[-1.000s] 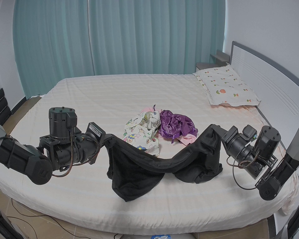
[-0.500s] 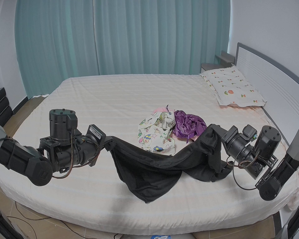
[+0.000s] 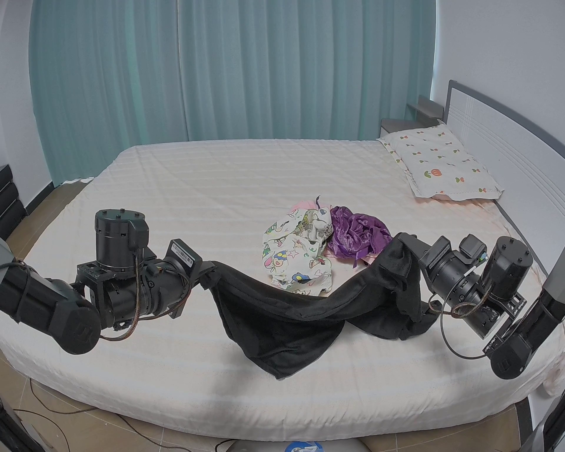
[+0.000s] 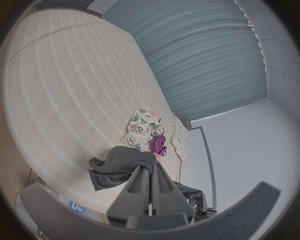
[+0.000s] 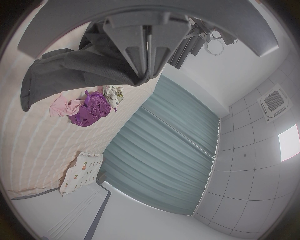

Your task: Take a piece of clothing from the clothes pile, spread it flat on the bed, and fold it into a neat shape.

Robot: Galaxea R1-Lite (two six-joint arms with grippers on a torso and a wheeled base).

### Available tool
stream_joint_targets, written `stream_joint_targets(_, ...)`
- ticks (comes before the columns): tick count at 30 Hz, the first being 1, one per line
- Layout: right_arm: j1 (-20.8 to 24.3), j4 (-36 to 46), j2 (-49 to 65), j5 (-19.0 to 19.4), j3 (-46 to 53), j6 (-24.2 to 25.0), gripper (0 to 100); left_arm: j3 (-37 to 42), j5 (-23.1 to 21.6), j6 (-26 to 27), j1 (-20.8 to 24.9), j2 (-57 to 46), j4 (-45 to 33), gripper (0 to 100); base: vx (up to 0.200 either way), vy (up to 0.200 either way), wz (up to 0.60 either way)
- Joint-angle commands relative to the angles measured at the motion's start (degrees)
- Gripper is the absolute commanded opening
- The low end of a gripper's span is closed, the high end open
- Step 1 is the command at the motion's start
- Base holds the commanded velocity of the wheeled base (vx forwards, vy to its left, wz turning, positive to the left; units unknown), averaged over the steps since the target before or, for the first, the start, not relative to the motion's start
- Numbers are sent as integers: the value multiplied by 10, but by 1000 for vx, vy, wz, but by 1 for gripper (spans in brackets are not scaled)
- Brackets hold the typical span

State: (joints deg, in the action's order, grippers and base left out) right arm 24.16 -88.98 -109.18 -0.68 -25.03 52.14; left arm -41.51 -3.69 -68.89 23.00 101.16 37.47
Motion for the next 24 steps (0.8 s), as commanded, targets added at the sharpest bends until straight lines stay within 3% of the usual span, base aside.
stream_joint_targets(1, 0, -10, 0, 0, 0, 0, 0, 0, 0, 0, 0, 2, 1, 0, 0, 0, 0)
stream_joint_targets(6, 1, -10, 3, 0, 0, 0, 0, 2, -2, 0, -1, 0, 1, 0, 0, 0, 0)
stream_joint_targets(24, 9, -10, 26, -1, 1, -5, 0, 17, -12, 0, -15, -33, 0, 0, 0, 200, 0)
